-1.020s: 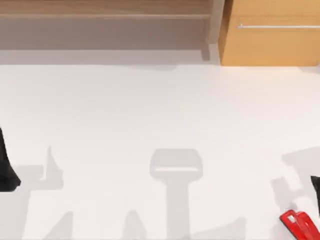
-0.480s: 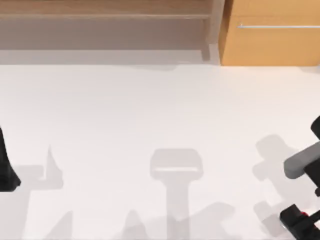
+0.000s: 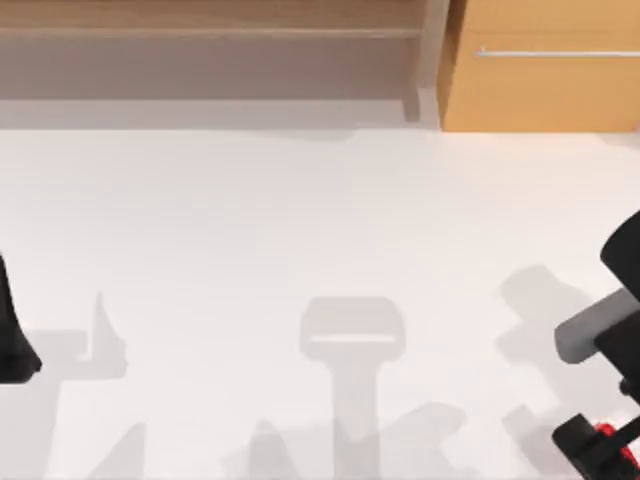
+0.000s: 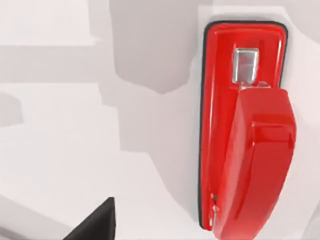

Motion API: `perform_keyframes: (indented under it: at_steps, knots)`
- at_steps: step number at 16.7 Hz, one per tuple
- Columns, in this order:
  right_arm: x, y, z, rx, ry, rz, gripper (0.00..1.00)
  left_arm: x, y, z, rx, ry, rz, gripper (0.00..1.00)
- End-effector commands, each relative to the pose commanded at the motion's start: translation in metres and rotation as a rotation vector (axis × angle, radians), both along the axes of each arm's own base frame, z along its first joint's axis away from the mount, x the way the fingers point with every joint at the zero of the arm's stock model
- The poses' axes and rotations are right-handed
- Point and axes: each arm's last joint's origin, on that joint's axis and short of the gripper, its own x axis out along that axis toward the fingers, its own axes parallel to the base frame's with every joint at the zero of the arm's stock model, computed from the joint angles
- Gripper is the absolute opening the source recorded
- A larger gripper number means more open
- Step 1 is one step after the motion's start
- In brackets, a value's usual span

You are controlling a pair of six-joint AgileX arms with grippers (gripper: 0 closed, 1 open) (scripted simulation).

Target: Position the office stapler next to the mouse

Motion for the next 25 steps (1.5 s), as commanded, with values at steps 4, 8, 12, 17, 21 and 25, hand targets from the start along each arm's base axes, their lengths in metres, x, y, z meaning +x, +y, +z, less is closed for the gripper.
perform_keyframes:
  at_steps: [4,8,12,17,21,25]
  knots:
    - [0.002,0.001,-0.022,0.000,-0.001,0.004,1.00,0.000,0.000,0.000,0.000,0.000,0.000,1.00]
    - [0.000,0.001,-0.047,0.000,-0.001,0.004,1.00,0.000,0.000,0.000,0.000,0.000,0.000,1.00]
    - [0.000,0.001,-0.049,-0.001,0.001,0.004,1.00,0.000,0.000,0.000,0.000,0.000,0.000,1.00]
    - [0.000,0.001,-0.049,-0.001,0.001,0.004,0.62,0.000,0.000,0.000,0.000,0.000,0.000,1.00]
    - [0.000,0.001,-0.049,-0.001,0.001,0.004,0.32,0.000,0.000,0.000,0.000,0.000,0.000,1.00]
    - [0.000,0.001,-0.049,-0.001,0.001,0.004,0.02,0.000,0.000,0.000,0.000,0.000,0.000,1.00]
